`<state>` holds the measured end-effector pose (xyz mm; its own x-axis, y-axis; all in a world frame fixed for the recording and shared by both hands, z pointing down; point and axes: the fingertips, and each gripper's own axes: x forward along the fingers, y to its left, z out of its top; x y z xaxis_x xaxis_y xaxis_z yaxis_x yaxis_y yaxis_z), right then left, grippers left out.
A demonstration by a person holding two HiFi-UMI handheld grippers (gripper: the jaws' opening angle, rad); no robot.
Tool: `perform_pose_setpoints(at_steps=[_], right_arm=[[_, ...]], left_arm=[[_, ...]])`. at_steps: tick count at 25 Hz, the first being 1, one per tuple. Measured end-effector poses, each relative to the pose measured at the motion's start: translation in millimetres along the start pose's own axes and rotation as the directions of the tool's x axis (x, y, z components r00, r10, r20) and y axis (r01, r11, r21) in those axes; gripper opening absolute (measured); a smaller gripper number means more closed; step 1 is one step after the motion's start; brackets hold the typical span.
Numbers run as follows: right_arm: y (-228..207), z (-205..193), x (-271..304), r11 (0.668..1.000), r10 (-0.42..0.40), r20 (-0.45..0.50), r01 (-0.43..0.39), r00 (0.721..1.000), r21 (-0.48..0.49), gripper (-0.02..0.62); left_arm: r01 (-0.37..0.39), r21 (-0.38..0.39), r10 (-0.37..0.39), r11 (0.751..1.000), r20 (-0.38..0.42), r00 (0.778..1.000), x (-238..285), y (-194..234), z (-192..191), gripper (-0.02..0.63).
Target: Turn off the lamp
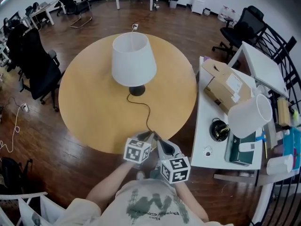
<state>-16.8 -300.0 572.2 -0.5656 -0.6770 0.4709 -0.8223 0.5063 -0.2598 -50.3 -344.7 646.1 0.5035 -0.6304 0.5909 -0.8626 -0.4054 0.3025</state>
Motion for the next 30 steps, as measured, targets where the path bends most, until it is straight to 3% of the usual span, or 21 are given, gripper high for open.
perform_pose_setpoints(at_steps=[7, 13, 20, 30], right_arm=[[37, 9, -13, 0.999, 0.004, 0.042, -0.002, 0.999, -0.051, 0.000], [75, 21, -29, 0.995, 0.042, 0.088, -0.034, 0.995, -0.089, 0.000], [113, 33, -44, 0.985, 0.123, 0.121, -0.106, 0.985, -0.133, 0.000], [142, 35, -91, 0.961, 0.224, 0.161, -0.190, 0.961, -0.202, 0.000]], left_arm=[[0.007, -0.047, -0.001, 0.999, 0.116, 0.993, -63, -7, 6, 0.015], [-0.012, -0.102, 0.036, 0.995, 0.236, 0.971, -118, -12, 7, 0.015], [-0.082, -0.143, 0.129, 0.986, 0.367, 0.921, -180, -14, 18, 0.000], [-0.166, -0.188, 0.237, 0.968, 0.474, 0.848, -237, -54, 15, 0.000]])
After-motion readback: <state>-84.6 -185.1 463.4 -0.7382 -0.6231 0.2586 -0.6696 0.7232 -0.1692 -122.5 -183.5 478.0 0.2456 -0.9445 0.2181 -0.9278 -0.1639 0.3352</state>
